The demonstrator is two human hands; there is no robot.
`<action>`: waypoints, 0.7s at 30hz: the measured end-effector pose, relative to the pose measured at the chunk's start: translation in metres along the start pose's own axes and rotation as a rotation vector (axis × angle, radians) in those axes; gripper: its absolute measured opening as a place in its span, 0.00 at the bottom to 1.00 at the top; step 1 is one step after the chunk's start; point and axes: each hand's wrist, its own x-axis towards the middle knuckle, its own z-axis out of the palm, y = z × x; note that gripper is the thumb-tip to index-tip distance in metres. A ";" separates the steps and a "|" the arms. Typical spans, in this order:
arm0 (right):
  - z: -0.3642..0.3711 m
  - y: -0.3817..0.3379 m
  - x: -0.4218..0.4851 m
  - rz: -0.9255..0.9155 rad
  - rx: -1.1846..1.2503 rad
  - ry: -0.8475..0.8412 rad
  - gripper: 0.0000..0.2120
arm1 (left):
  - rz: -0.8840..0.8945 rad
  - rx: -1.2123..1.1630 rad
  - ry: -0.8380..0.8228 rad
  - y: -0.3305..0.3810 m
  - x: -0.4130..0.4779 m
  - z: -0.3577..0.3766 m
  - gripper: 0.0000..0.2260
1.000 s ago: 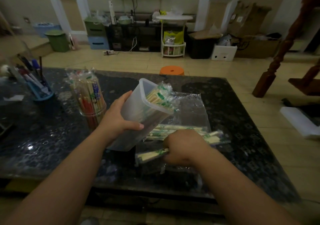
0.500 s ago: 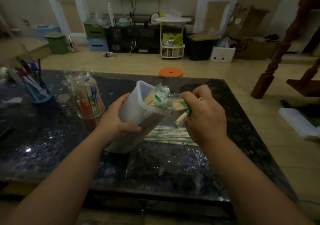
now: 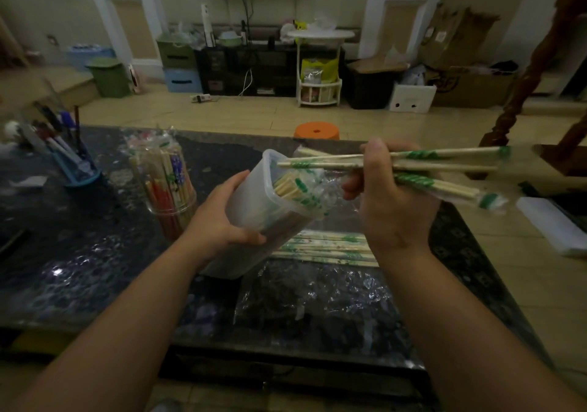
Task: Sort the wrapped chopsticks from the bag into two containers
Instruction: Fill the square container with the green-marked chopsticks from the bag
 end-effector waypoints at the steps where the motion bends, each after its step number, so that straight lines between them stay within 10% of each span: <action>1: 0.000 -0.001 0.000 0.012 -0.001 -0.005 0.10 | 0.000 0.004 -0.003 0.000 0.000 0.000 0.56; 21: 0.001 0.015 0.002 0.535 -0.149 -0.210 0.09 | 0.018 0.028 -0.051 0.009 -0.005 0.004 0.56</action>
